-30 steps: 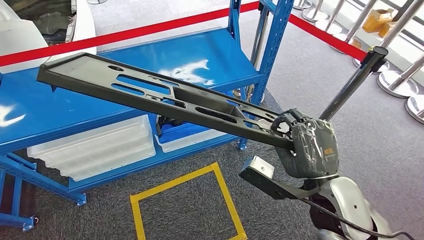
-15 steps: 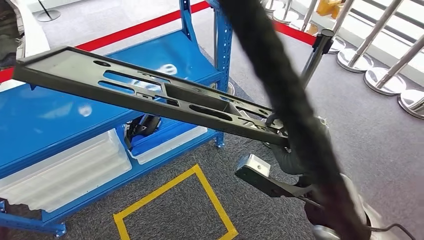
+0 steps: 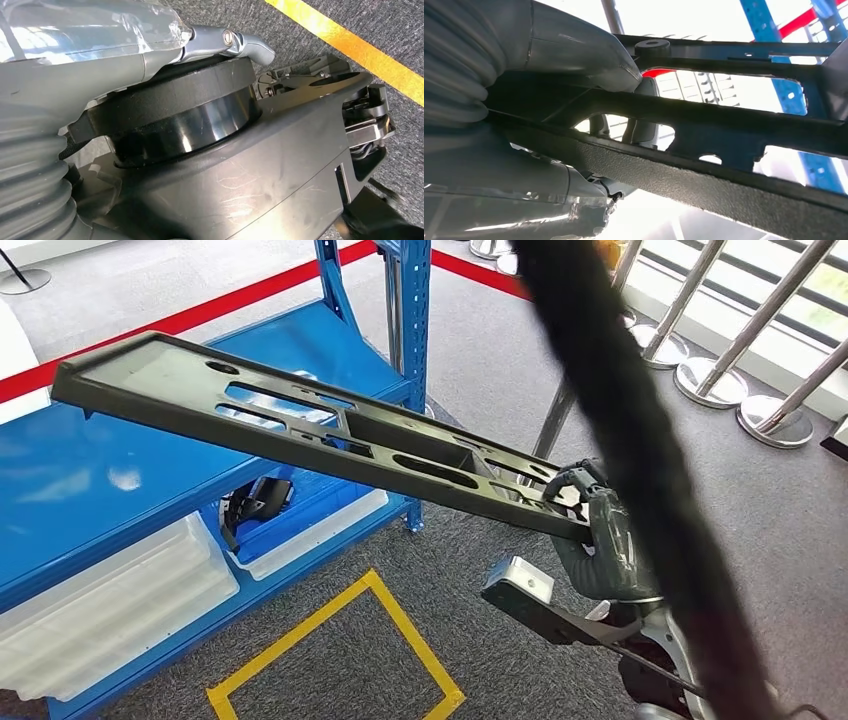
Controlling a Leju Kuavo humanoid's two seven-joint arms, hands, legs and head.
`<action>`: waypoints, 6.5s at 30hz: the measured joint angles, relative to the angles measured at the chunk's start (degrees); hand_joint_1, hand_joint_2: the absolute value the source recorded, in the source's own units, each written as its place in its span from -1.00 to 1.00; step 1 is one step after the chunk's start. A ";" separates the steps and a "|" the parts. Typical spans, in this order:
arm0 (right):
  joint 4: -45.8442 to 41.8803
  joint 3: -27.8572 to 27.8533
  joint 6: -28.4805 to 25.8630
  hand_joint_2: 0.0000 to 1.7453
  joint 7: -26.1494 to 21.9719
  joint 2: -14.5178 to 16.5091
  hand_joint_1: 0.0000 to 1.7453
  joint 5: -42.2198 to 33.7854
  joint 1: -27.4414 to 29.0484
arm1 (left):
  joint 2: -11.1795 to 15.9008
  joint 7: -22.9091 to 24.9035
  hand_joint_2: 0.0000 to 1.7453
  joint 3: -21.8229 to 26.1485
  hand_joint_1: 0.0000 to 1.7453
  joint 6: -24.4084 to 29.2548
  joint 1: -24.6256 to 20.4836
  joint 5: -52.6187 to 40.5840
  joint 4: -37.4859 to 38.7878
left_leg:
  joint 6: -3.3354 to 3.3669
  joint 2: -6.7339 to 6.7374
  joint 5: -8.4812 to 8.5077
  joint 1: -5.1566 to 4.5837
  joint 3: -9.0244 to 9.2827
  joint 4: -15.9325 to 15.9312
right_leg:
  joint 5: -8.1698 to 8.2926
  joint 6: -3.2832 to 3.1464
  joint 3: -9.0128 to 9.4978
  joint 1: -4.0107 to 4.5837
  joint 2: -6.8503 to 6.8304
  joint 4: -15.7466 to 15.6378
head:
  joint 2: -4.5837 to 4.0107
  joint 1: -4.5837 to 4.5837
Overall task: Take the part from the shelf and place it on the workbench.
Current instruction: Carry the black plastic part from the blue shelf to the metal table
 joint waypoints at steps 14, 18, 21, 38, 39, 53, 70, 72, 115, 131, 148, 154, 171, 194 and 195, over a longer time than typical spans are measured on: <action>-0.33 0.08 0.01 1.00 0.04 -0.15 1.00 -0.18 -0.13 | 0.10 -0.43 1.00 -0.02 -1.00 -0.03 -0.30 -0.34 -0.05 | -2.07 -2.41 -4.49 -1.07 -5.10 12.57 | 1.74 -2.95 3.94 0.44 3.78 -7.79 | 0.00 -1.77; -0.32 0.13 -0.28 1.00 -0.08 -0.14 1.00 -1.56 -0.31 | 0.04 -0.43 1.00 -0.02 -1.00 -0.01 -0.20 -0.30 -0.04 | -1.80 -6.56 0.52 -0.08 -1.47 1.77 | 1.38 -2.10 3.10 0.48 6.54 -6.47 | 0.00 -2.44; -0.31 0.20 -0.78 1.00 -0.96 -0.17 1.00 -3.74 -0.36 | -0.06 -0.44 1.00 -0.02 -1.00 -0.02 -0.30 -0.31 -0.05 | -0.81 -5.71 0.37 -0.07 -1.18 0.89 | 1.59 -1.23 2.28 0.41 7.67 -6.17 | 0.00 -2.30; -0.33 2.61 -2.13 1.00 -9.77 -0.16 1.00 -5.98 -2.28 | 0.19 -0.30 1.00 -0.03 -1.00 -0.11 0.12 -0.37 0.01 | -1.41 0.06 -2.66 -0.79 0.25 1.90 | 2.15 -2.09 3.21 0.43 -0.41 -7.99 | 0.00 0.01; -0.33 2.73 -2.16 1.00 -9.81 -0.14 1.00 -5.98 -2.39 | 0.22 -0.33 1.00 -0.03 -1.00 -0.12 0.07 -0.42 0.00 | -1.61 -0.78 -4.21 -0.84 -0.94 4.69 | 2.22 -2.39 3.46 0.27 0.02 -8.24 | 0.00 -0.34; -0.31 3.75 -2.41 1.00 -9.68 0.17 1.00 -5.89 -2.57 | 0.03 -0.70 1.00 -0.21 -1.00 -0.31 -0.29 -0.78 -0.04 | -0.31 -4.66 0.25 0.17 -1.27 1.19 | 0.43 -0.54 1.94 0.42 6.08 -4.63 | 0.00 -1.62; -0.32 3.70 -2.54 1.00 -9.44 0.21 1.00 -5.66 -2.48 | 0.26 -0.48 1.00 -0.64 -1.00 -0.31 0.01 -0.58 -0.02 | -1.32 -1.11 -4.20 -0.86 -1.20 5.20 | 2.33 -2.64 3.21 0.89 -0.30 -8.12 | 0.00 -0.66; -0.31 3.74 -2.52 1.00 -9.43 0.23 1.00 -5.67 -2.47 | 0.25 -0.70 1.00 -0.72 -1.00 -0.31 -0.18 -0.67 -0.03 | -1.69 -2.04 -7.10 -1.01 -4.91 12.62 | 2.17 -3.11 3.49 0.94 0.76 -8.13 | 0.00 -1.24; -0.33 3.72 -2.52 1.00 -9.54 0.38 1.00 -5.92 -2.26 | -0.10 -0.76 1.00 -0.87 -1.00 -0.31 -0.42 -0.62 0.02 | -0.01 -4.32 1.50 -0.48 -1.39 0.36 | 0.55 -1.34 3.60 1.03 6.94 -6.15 | -0.01 -2.42; -0.38 3.62 -2.56 1.00 -9.31 0.32 1.00 -5.63 -1.93 | 0.03 0.20 1.00 -0.87 -1.00 -0.31 -0.12 -0.38 0.35 | -1.28 0.67 -0.70 -0.87 0.91 -0.08 | 1.97 -1.41 3.92 0.19 0.03 -8.02 | 0.00 -2.37; -0.48 3.45 -3.17 1.00 -9.39 0.32 1.00 -5.52 -1.34 | -0.11 -0.85 1.00 -0.90 -1.00 -0.93 -0.48 -0.87 0.29 | 0.05 -4.44 1.50 -0.29 -1.14 0.54 | 0.01 -0.64 3.48 0.51 6.50 -5.29 | 0.00 -3.86; -0.46 3.33 -3.20 1.00 -9.56 0.32 1.00 -5.61 -1.29 | -0.03 -0.78 1.00 -0.90 -1.00 -0.90 -0.16 -0.56 0.32 | 0.73 -1.02 1.28 -0.33 -1.06 0.35 | -4.28 0.37 -2.88 0.08 1.43 7.61 | -0.01 -3.54; -0.46 3.50 -3.24 1.00 -9.76 0.56 1.00 -5.89 -2.11 | 0.07 -1.29 1.00 -0.90 -1.00 -0.85 -0.38 -0.54 0.34 | -1.64 -3.02 -1.37 -1.29 -4.79 10.27 | 1.47 -2.83 5.92 0.75 4.67 -8.46 | 0.00 -5.37; -0.46 3.52 -3.23 1.00 -9.73 0.67 1.00 -5.96 -2.64 | -0.08 -0.85 1.00 -0.90 -1.00 -0.79 0.11 -0.17 0.61 | -0.74 0.95 0.64 -0.69 0.80 -0.96 | 2.40 -0.53 3.64 0.43 -1.72 -7.81 | 0.00 -5.02; -0.46 3.52 -3.23 1.00 -9.72 0.67 1.00 -5.96 -2.63 | -0.08 -0.85 1.00 -0.90 -1.00 -0.79 0.12 -0.14 0.61 | -0.84 1.12 0.58 -0.69 0.88 -1.02 | 2.36 -0.63 3.61 0.45 -1.52 -7.82 | 0.00 -5.02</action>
